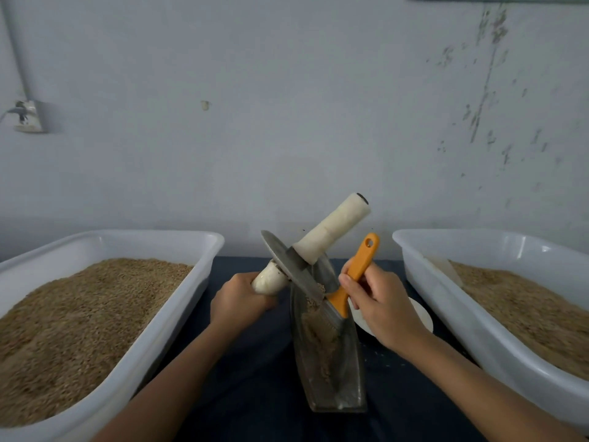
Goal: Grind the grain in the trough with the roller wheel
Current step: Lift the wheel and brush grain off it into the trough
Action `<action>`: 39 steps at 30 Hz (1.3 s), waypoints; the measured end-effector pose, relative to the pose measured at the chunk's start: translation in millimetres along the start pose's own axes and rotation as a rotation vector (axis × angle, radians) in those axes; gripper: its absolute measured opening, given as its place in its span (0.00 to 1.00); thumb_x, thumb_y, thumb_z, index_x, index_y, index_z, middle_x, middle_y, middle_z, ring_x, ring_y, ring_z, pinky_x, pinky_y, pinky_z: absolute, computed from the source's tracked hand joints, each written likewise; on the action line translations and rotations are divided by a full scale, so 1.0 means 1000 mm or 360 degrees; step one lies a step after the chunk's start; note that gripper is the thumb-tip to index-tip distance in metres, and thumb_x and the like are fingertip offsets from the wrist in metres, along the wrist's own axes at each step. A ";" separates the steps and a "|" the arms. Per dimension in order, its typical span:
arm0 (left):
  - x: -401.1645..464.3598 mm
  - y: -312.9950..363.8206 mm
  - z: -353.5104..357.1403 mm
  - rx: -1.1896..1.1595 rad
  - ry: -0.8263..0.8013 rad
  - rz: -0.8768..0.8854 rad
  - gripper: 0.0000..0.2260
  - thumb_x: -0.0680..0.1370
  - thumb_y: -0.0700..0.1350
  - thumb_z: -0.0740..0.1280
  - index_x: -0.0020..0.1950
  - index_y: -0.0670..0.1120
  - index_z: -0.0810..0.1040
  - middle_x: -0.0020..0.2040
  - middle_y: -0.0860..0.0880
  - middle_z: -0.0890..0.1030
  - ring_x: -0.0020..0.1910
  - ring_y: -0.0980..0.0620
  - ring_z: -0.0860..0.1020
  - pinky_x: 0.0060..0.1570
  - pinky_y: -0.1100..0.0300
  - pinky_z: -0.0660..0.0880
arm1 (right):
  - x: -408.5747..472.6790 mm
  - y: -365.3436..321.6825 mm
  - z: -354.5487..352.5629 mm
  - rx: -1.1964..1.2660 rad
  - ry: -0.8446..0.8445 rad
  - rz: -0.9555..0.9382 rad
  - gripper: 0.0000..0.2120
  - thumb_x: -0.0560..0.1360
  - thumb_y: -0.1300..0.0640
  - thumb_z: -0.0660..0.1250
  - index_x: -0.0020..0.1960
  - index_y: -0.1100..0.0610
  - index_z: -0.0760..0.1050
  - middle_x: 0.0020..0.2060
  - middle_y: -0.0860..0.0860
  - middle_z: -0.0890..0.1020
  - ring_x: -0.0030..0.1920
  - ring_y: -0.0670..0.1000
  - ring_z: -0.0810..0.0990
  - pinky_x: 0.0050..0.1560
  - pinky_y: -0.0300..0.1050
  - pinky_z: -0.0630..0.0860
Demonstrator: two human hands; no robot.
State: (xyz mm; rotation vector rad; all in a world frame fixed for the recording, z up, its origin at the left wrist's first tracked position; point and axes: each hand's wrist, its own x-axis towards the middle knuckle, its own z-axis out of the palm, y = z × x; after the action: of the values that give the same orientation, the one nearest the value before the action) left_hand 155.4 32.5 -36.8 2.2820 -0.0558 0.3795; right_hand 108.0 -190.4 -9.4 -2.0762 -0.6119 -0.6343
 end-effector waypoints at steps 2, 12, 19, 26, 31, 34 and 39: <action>0.001 -0.001 -0.001 -0.0028 0.0002 -0.0006 0.11 0.67 0.45 0.74 0.41 0.58 0.76 0.35 0.56 0.80 0.37 0.55 0.78 0.35 0.61 0.69 | 0.004 -0.007 -0.006 0.0140 0.0108 -0.0029 0.09 0.80 0.59 0.62 0.41 0.60 0.73 0.25 0.50 0.71 0.27 0.49 0.70 0.31 0.51 0.69; 0.003 -0.004 0.002 -0.0069 -0.0011 0.0018 0.11 0.67 0.44 0.74 0.40 0.57 0.75 0.33 0.58 0.77 0.35 0.57 0.76 0.32 0.62 0.66 | 0.002 -0.007 0.009 -0.0016 -0.0063 0.0164 0.12 0.79 0.56 0.63 0.41 0.63 0.74 0.26 0.53 0.75 0.26 0.45 0.73 0.30 0.42 0.74; 0.006 -0.011 0.005 -0.0106 -0.0015 0.0011 0.10 0.68 0.43 0.74 0.44 0.54 0.77 0.37 0.54 0.80 0.39 0.53 0.79 0.40 0.57 0.74 | 0.000 0.014 0.014 -0.0032 0.0148 0.0031 0.10 0.79 0.57 0.62 0.39 0.54 0.72 0.25 0.49 0.74 0.26 0.47 0.75 0.28 0.42 0.72; 0.007 -0.019 0.005 -0.0189 0.0029 -0.0031 0.10 0.68 0.42 0.74 0.44 0.54 0.77 0.38 0.53 0.81 0.40 0.52 0.79 0.44 0.52 0.77 | 0.026 0.037 0.008 0.0290 0.0812 0.0260 0.12 0.81 0.56 0.60 0.39 0.55 0.70 0.27 0.56 0.73 0.28 0.55 0.73 0.32 0.56 0.73; 0.007 -0.020 0.005 -0.0251 0.0081 -0.0037 0.10 0.67 0.41 0.74 0.38 0.55 0.76 0.33 0.53 0.79 0.36 0.51 0.79 0.39 0.55 0.75 | 0.044 0.056 0.027 0.0065 0.0599 0.0151 0.11 0.79 0.55 0.64 0.40 0.58 0.75 0.30 0.56 0.79 0.33 0.54 0.79 0.36 0.56 0.77; 0.008 -0.021 0.005 -0.0274 0.0081 -0.0032 0.10 0.66 0.41 0.74 0.39 0.54 0.77 0.33 0.53 0.79 0.35 0.52 0.78 0.38 0.56 0.74 | 0.049 0.059 0.038 -0.0050 0.0352 -0.0049 0.05 0.78 0.52 0.64 0.46 0.52 0.76 0.36 0.44 0.80 0.37 0.41 0.80 0.39 0.32 0.75; 0.009 -0.023 0.007 -0.0227 0.0091 -0.0002 0.10 0.67 0.41 0.74 0.43 0.54 0.77 0.35 0.54 0.79 0.38 0.52 0.79 0.39 0.57 0.74 | 0.053 0.067 0.040 -0.0234 0.0058 -0.0016 0.10 0.79 0.53 0.64 0.48 0.59 0.78 0.41 0.51 0.82 0.43 0.46 0.80 0.45 0.39 0.76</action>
State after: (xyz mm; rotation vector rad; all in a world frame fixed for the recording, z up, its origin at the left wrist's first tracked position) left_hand 169.7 43.5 -55.0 2.1296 -0.0504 0.4267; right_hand 198.0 -181.2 -35.8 -2.1938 -0.5698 -0.7408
